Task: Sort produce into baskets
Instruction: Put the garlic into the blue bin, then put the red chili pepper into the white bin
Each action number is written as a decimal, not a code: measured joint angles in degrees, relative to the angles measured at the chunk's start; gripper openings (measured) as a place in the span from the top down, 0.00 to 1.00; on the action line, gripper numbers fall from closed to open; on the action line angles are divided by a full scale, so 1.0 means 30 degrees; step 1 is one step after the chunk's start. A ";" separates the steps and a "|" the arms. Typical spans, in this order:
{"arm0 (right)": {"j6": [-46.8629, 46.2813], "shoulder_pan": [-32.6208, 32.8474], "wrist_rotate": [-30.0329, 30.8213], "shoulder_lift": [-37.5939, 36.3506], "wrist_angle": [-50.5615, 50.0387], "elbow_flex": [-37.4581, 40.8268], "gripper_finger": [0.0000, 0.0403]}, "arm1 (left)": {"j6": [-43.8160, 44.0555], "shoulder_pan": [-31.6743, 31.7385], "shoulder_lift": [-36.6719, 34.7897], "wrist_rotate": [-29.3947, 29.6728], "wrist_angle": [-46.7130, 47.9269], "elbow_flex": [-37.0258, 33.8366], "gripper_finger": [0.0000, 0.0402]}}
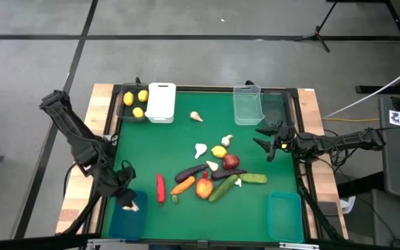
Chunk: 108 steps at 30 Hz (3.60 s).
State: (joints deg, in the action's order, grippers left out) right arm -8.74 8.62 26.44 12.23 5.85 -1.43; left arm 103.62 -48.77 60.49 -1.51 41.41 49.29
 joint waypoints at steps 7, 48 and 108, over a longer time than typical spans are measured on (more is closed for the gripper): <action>0.0004 -0.0007 0.0007 0.0007 -0.0015 0.0000 0.46 | -0.2473 0.0041 0.2362 0.2041 0.2501 0.1490 0.52; 0.0026 -0.0007 0.0043 0.0007 -0.0831 -0.0007 0.46 | -0.5299 -0.0695 1.1656 -0.0647 0.8870 0.6940 0.49; -0.0484 0.0000 -0.0029 0.0007 -0.0962 -0.0015 0.46 | 0.1593 0.7020 1.5056 0.2263 0.6222 0.7099 0.25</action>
State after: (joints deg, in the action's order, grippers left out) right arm -10.20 8.62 26.35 12.25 2.96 -1.48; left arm 108.40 -27.71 105.66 5.27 60.08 70.58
